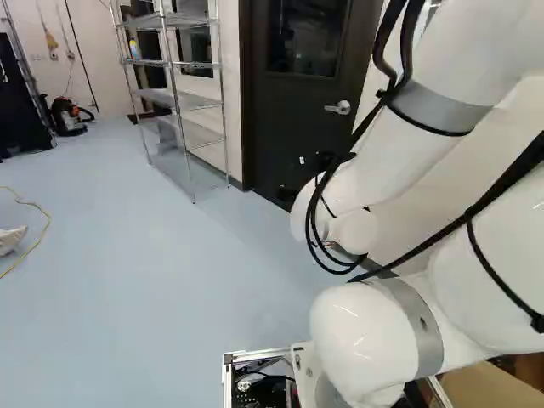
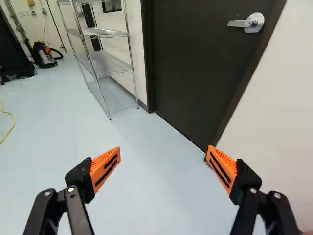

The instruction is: Open the door and move inside

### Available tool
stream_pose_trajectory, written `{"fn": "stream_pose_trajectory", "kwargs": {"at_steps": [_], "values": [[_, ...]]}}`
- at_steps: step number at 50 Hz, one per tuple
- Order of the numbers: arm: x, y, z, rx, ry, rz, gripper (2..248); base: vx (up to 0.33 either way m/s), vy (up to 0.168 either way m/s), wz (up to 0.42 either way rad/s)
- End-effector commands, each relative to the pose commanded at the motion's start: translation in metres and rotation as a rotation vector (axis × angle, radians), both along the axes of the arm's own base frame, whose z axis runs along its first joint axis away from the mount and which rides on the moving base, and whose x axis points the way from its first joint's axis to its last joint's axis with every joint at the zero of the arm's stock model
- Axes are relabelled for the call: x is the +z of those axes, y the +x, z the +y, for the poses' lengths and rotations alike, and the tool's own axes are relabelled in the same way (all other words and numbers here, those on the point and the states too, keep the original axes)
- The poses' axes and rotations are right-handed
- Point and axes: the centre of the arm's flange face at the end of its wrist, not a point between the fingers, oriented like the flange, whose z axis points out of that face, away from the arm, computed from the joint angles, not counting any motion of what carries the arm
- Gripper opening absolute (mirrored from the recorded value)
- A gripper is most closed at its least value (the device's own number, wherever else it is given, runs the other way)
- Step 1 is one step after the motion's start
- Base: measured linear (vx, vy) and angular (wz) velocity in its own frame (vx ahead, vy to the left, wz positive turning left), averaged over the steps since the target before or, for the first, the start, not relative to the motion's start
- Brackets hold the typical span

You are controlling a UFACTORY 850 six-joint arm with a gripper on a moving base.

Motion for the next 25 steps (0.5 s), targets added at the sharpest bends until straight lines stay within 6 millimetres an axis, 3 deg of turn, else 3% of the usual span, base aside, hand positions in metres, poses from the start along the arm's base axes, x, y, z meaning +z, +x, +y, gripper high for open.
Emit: {"fn": "stream_pose_trajectory", "kwargs": {"at_steps": [25], "values": [[0.0, 0.0, 0.0, 0.0, 0.0, 0.0, 247, 0.219, 0.117, -0.049]]}}
